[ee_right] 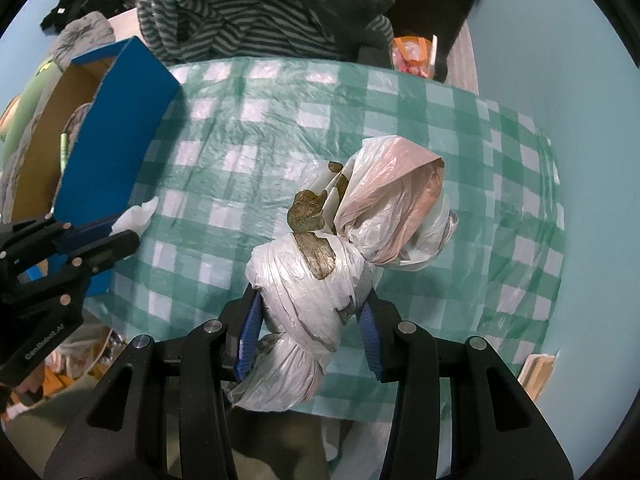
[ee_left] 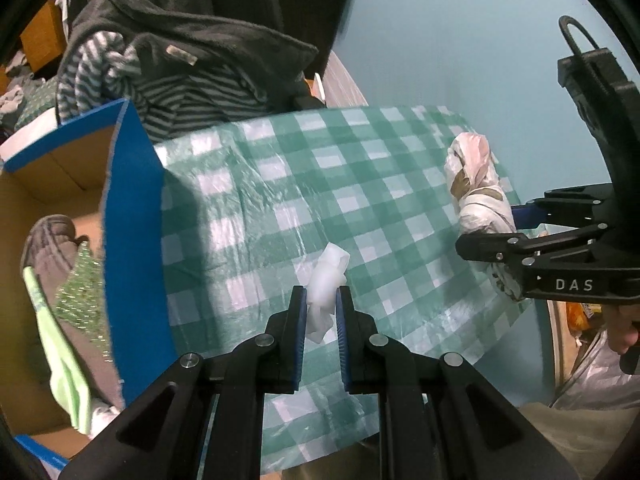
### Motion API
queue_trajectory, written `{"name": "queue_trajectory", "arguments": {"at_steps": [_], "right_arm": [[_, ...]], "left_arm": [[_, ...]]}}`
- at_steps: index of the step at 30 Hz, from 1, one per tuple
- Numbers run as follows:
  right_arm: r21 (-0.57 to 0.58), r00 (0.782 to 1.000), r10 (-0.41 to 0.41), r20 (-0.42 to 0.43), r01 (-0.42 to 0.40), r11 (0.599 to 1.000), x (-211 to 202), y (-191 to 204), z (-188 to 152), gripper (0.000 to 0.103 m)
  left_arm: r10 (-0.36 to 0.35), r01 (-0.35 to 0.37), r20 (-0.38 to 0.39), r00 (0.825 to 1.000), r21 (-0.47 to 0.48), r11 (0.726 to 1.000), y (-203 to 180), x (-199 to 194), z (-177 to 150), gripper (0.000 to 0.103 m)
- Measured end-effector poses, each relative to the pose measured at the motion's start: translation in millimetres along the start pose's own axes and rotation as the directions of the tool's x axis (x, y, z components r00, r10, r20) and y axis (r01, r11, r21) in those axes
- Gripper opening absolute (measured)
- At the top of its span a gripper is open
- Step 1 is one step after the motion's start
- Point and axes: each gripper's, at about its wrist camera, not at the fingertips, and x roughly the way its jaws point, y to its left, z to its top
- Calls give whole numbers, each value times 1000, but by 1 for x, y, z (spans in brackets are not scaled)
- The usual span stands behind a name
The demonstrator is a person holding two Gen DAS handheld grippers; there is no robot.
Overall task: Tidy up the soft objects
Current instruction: 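Lift and carry the bag bundle and white tissue over the box with both grippers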
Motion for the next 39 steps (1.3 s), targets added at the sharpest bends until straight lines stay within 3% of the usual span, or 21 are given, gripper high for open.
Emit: {"name": "queue_trajectory", "arguments": {"at_steps": [19,39], "right_arm": [[-108,999,31,37,-27,994,-30,57,30,43],[-254,994,86,68,-66,965,-42,139,77,43]], "left_arm": [[86,-80,76,993,-80,994,37,-68,6,14],[156,-129,124,980,-203,971,105,-104,-4,14]]}}
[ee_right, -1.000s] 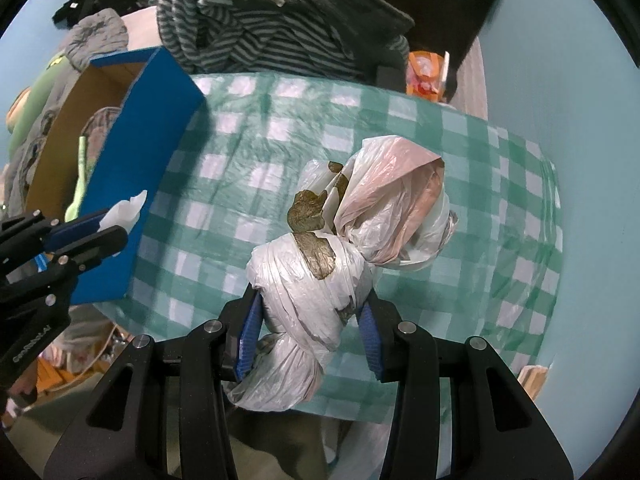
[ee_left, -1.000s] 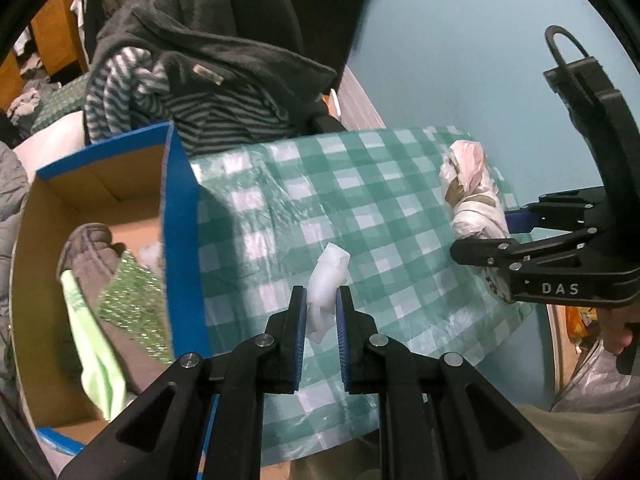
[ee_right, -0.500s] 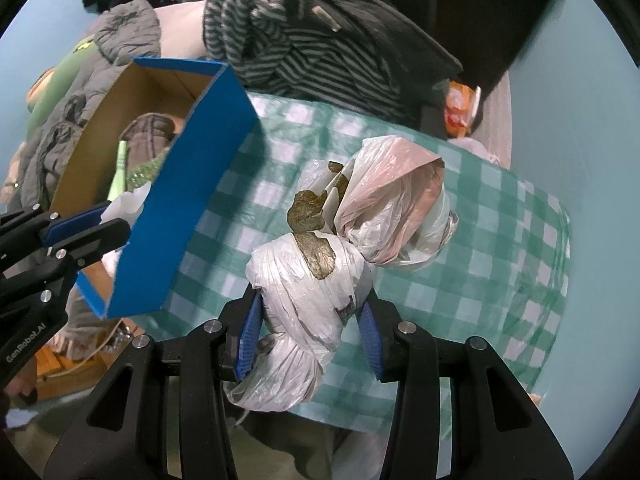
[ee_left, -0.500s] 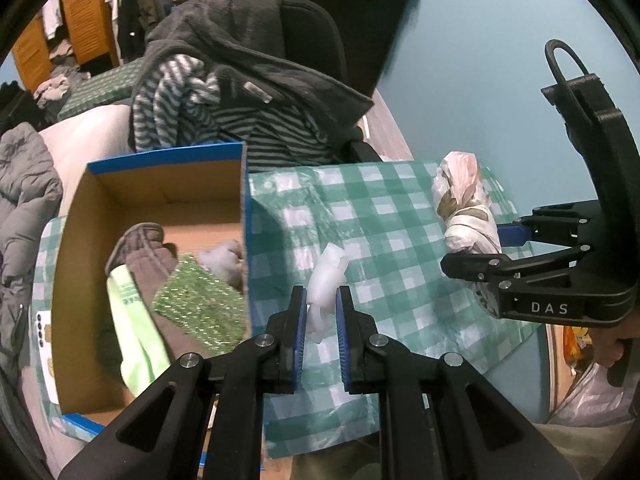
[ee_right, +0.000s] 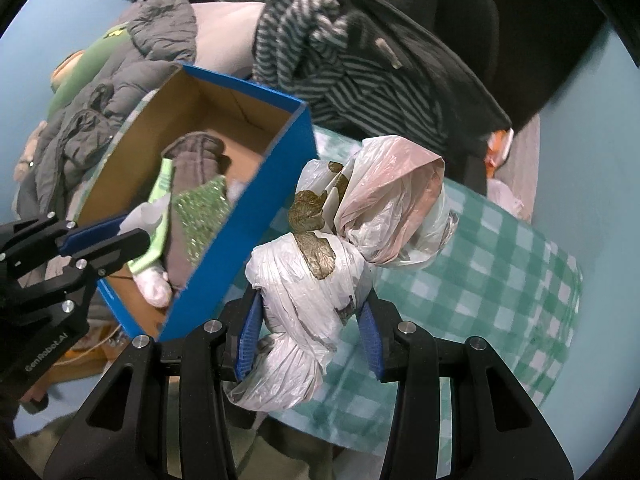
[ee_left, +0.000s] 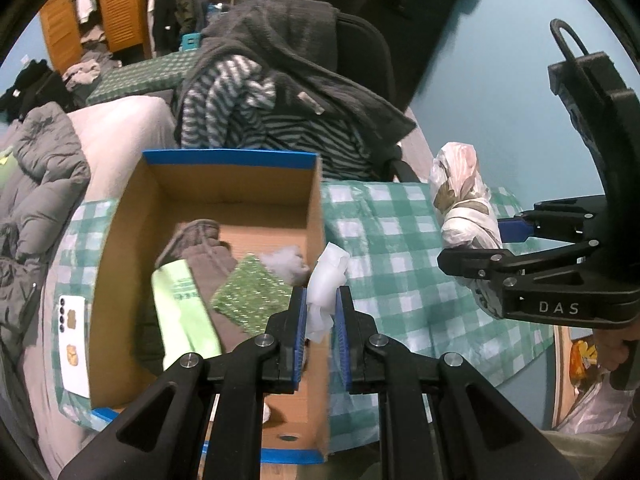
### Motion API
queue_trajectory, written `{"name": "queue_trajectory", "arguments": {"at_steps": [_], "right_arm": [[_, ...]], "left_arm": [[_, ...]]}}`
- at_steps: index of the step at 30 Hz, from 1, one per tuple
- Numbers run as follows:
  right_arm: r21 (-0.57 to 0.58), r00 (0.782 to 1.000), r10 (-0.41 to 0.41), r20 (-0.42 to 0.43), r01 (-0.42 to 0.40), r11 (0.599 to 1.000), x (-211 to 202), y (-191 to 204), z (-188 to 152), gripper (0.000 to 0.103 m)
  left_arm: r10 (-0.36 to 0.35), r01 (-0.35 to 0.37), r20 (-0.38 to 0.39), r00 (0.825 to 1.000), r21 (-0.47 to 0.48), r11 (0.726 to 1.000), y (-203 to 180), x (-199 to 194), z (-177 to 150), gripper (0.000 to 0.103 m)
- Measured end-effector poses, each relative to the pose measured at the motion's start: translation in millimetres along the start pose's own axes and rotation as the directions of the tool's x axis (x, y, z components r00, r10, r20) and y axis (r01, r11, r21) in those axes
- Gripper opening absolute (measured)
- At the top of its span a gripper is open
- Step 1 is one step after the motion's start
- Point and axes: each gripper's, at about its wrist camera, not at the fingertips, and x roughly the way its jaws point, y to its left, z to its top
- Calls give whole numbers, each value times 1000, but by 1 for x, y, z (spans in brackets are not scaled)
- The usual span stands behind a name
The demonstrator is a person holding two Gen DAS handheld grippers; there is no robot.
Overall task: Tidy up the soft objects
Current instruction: 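Lift and carry the bag bundle and white tissue over the box with both grippers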
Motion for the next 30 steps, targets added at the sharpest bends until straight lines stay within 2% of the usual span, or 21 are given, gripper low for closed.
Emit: {"name": "queue_trajectory", "arguments": {"at_steps": [15,30], "right_arm": [[-88,999,33,-8,-33,996,18,49,45,43],[-104,994,79,-73,-86,991,53,86,77,43]], "left_arm": [[51,-51,0,999,-91,995,58,-4,-6,14],[59,-68,-60,996,-145,987,101,20,-15,14]]}}
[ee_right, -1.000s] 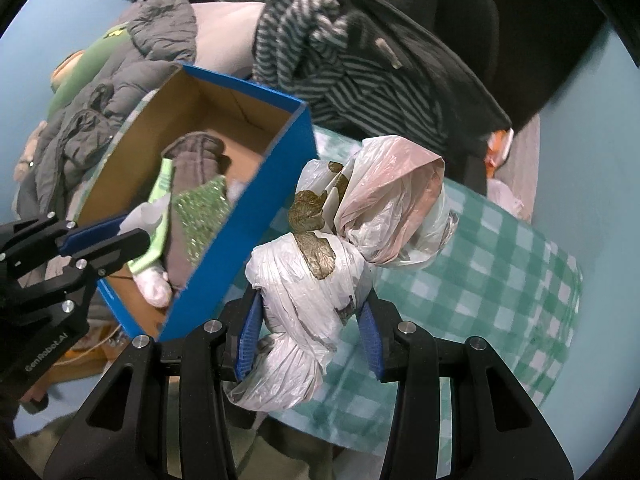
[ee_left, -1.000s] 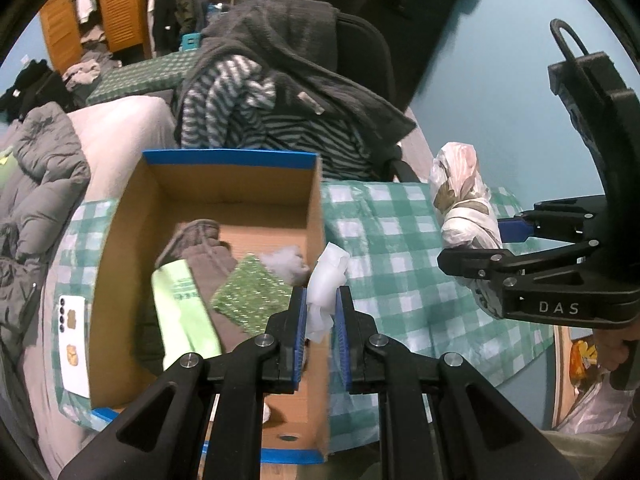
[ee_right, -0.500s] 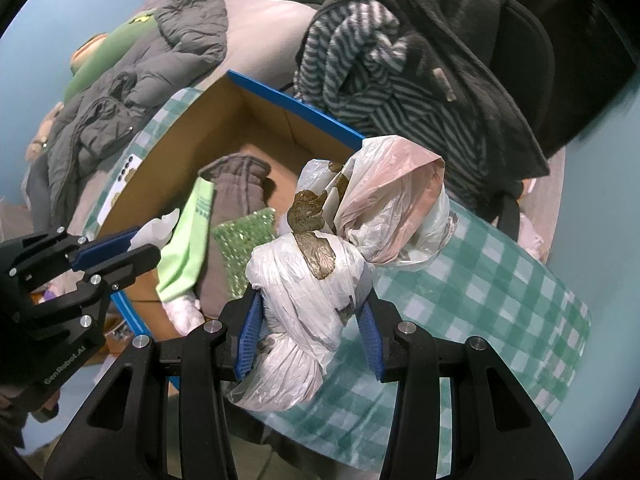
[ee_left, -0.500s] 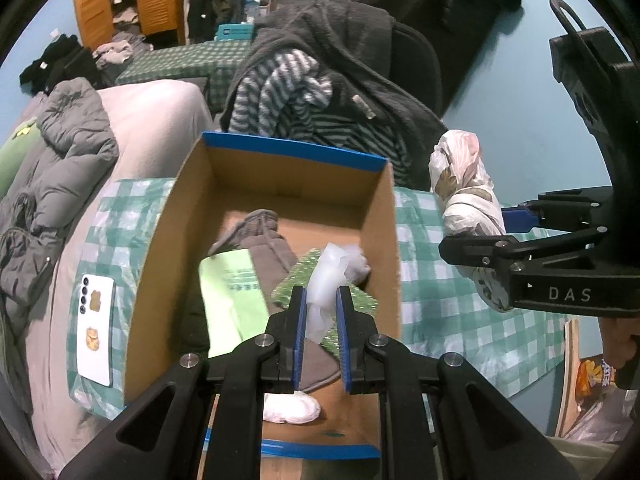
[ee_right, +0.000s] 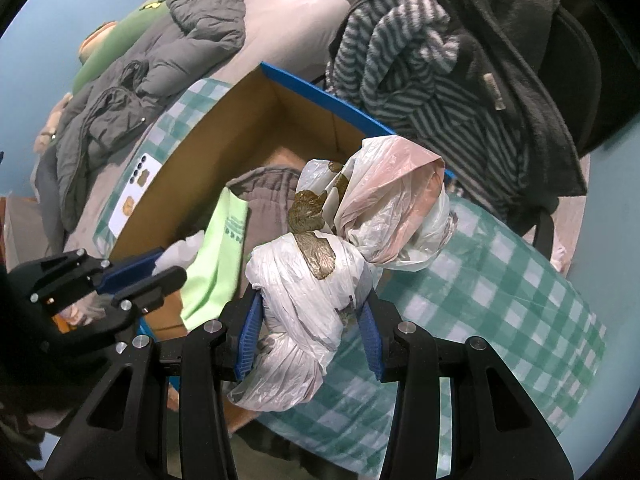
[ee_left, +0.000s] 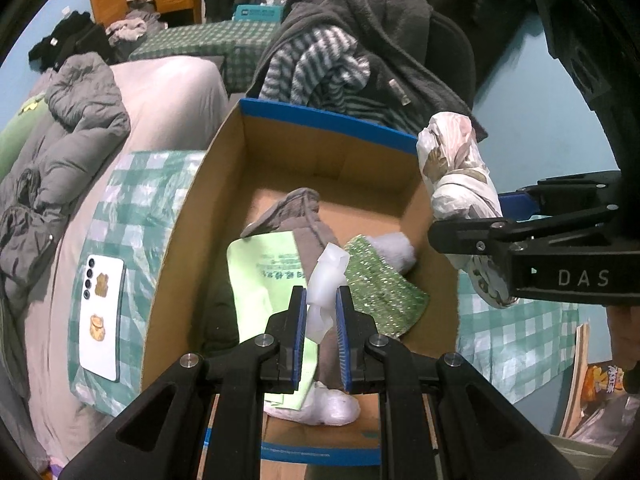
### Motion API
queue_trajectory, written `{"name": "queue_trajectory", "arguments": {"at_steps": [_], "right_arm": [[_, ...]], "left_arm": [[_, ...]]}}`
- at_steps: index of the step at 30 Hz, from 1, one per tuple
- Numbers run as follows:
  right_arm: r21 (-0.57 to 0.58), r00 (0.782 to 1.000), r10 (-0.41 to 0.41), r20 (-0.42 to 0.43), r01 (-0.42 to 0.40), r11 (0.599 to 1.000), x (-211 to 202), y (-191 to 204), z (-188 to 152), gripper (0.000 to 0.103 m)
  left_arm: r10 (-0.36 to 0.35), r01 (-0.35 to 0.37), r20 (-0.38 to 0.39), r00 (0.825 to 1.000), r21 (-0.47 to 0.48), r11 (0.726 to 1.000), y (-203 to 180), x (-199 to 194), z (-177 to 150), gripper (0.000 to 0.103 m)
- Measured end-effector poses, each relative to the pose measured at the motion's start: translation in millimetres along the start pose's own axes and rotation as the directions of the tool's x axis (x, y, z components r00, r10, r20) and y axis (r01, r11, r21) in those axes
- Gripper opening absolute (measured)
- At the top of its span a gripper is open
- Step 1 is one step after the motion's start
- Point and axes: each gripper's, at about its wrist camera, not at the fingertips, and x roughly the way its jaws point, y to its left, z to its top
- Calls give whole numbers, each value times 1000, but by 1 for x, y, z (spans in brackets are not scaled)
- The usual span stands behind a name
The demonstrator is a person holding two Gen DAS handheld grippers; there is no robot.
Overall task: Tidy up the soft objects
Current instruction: 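Lift and carry the bag bundle and white tissue over the box with both grippers, then open both grippers to drop the bag bundle and tissue into the box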
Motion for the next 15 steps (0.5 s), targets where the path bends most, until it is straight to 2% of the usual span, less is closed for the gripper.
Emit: {"name": "queue_trajectory", "arguments": {"at_steps": [8,15], "right_arm": [[6,999,-5,-40,5,1000,21,9,9,43],[-3,999,-12,-46,12,1000,29,17,14,46]], "left_arm": [[19,-19,-29,999,-23,1000,17,15,-2,14],[16,-18,-38,999,-38,999,22,17,-1,18]]}}
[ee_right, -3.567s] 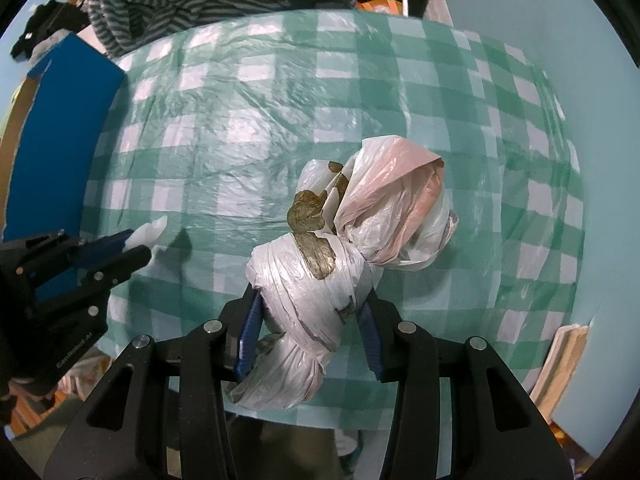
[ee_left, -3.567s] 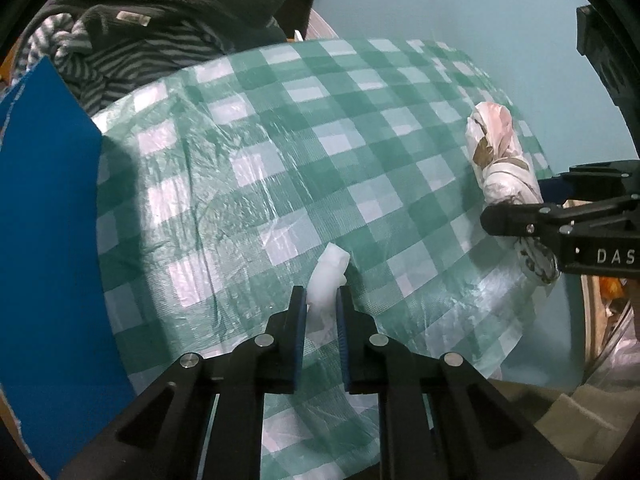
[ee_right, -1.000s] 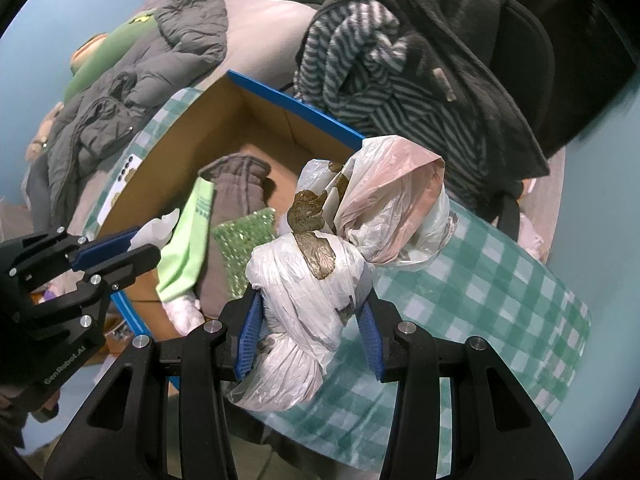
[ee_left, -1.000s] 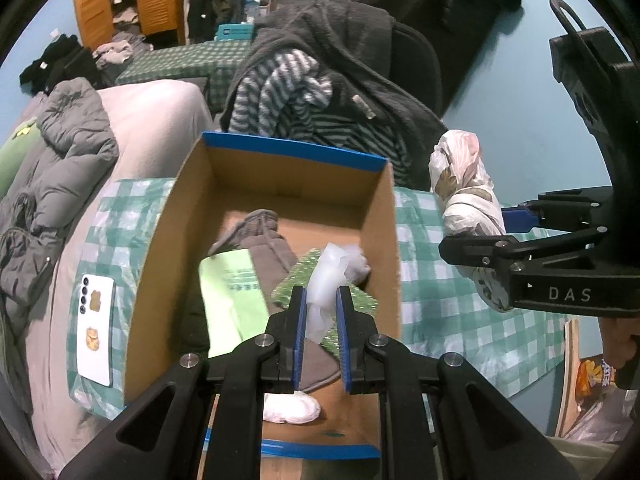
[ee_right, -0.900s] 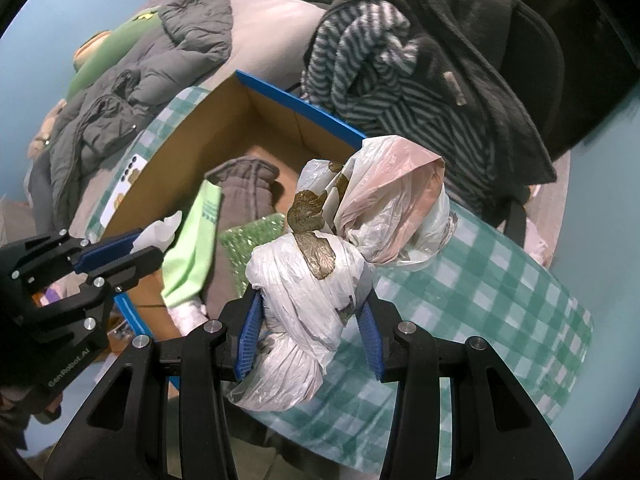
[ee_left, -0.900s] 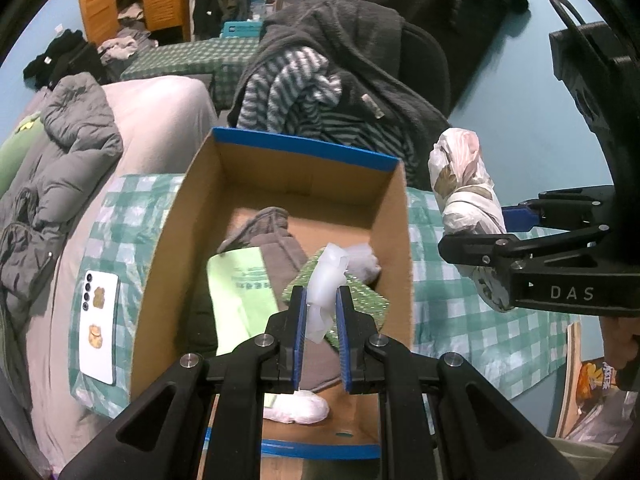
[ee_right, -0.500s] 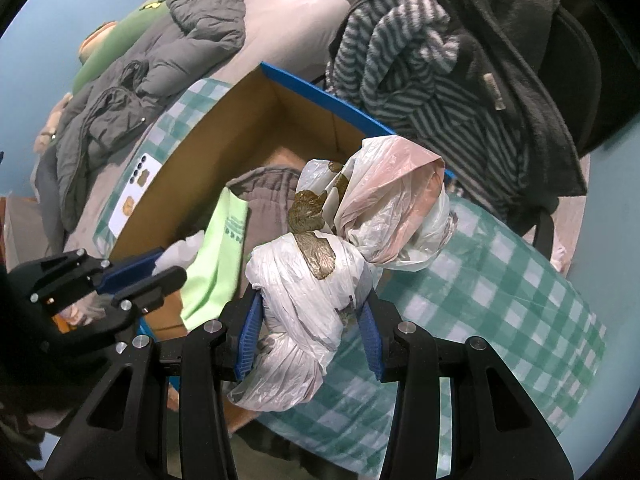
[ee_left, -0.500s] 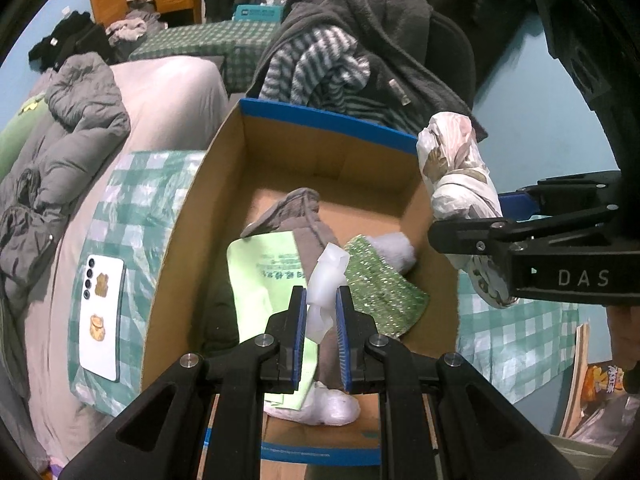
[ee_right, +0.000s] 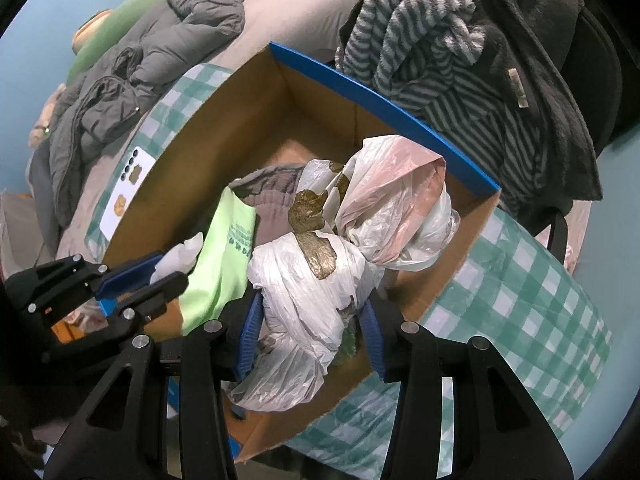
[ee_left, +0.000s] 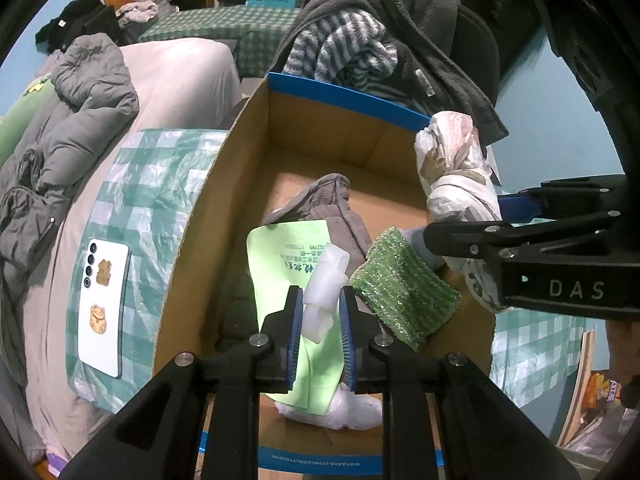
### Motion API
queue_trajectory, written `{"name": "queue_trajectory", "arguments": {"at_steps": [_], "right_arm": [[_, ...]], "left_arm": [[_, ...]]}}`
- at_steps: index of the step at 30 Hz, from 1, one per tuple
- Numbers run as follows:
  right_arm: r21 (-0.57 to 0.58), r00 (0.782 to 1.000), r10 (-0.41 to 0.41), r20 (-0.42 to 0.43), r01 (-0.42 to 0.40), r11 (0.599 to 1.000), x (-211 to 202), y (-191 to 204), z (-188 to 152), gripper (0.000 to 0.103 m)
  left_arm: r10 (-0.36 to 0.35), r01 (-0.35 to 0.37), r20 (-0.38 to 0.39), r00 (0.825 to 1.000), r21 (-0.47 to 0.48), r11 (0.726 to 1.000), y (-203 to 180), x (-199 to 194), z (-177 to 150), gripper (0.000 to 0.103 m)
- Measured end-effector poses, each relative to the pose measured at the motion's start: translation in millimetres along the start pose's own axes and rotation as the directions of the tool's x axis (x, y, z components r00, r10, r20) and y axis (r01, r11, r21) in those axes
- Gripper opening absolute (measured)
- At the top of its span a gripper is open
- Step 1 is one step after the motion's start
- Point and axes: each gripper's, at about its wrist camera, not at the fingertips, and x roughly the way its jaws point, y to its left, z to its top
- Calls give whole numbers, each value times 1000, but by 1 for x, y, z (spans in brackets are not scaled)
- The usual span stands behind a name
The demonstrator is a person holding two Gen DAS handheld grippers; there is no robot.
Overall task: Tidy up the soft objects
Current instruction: 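Open both grippers to drop the bag bundle and tissue into the box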
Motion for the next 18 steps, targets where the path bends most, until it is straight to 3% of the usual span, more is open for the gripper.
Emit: {"name": "queue_trajectory", "arguments": {"at_steps": [4,6,18], "right_arm": [[-1,1000,-9,2,9,1000,0,3,3,59],[1,1000,-13,11,12,1000,-2,3,4,62],[28,997,-63,47,62,998,-26,-7,-5,64]], "left_arm": [[6,-6,-19,1000,-6,1000,2,3,1,22],[9,-10,-22,1000,-11,1000,2,2,1,29],[35,-35,23,999,8,999,-6,-30,3,51]]}}
